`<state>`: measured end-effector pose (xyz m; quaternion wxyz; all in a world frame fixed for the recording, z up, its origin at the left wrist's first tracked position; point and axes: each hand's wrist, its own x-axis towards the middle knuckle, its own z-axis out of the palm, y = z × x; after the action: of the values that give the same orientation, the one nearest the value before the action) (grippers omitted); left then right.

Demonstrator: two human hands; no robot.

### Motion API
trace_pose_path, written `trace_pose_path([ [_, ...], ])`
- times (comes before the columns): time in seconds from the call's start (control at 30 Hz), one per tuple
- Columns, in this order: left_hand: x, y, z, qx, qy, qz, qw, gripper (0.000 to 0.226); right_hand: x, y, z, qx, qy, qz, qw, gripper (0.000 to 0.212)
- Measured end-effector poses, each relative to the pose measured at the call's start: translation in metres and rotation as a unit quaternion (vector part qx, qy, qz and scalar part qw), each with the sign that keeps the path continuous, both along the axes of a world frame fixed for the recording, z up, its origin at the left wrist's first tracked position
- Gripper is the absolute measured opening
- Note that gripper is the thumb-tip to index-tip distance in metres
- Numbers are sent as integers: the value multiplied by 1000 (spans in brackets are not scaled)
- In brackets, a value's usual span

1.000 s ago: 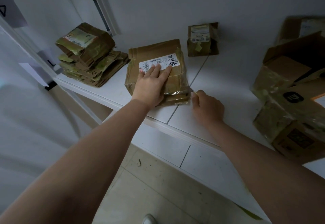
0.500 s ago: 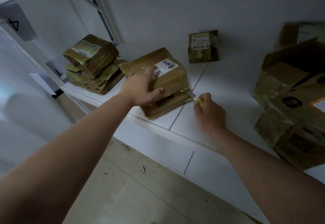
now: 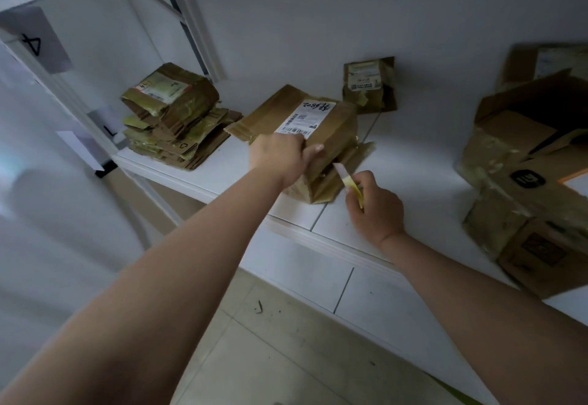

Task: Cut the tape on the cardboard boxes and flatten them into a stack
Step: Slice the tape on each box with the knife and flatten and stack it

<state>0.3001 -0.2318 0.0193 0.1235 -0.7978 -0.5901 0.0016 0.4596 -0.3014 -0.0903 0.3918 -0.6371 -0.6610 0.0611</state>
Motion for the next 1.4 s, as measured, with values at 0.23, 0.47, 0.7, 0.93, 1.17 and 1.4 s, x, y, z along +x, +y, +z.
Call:
trace_pose_path([
  [0.23, -22, 3, 5, -3, 13, -45, 999, 48, -9, -8, -6, 17, -71, 50, 996, 39],
  [0.47, -29, 2, -7, 23, 3, -68, 997, 51, -19, -10, -6, 19, -93, 58, 994, 36],
  [0.7, -26, 5, -9, 26, 17, -59, 998, 52, -21, -10, -2, 14, -94, 77, 992, 46],
  [0.93, -22, 9, -13, 30, 24, -60, 997, 52, -32, -7, 1, 35, -169, 29, 984, 15],
  [1.17, -21, 12, -15, 37, 31, -70, 996, 52, -39, -8, -2, -7, -225, -22, 974, 37],
  [1.4, -19, 8, -11, 36, 39, -69, 996, 51, -37, -19, 8, -76, -241, 23, 967, 30],
])
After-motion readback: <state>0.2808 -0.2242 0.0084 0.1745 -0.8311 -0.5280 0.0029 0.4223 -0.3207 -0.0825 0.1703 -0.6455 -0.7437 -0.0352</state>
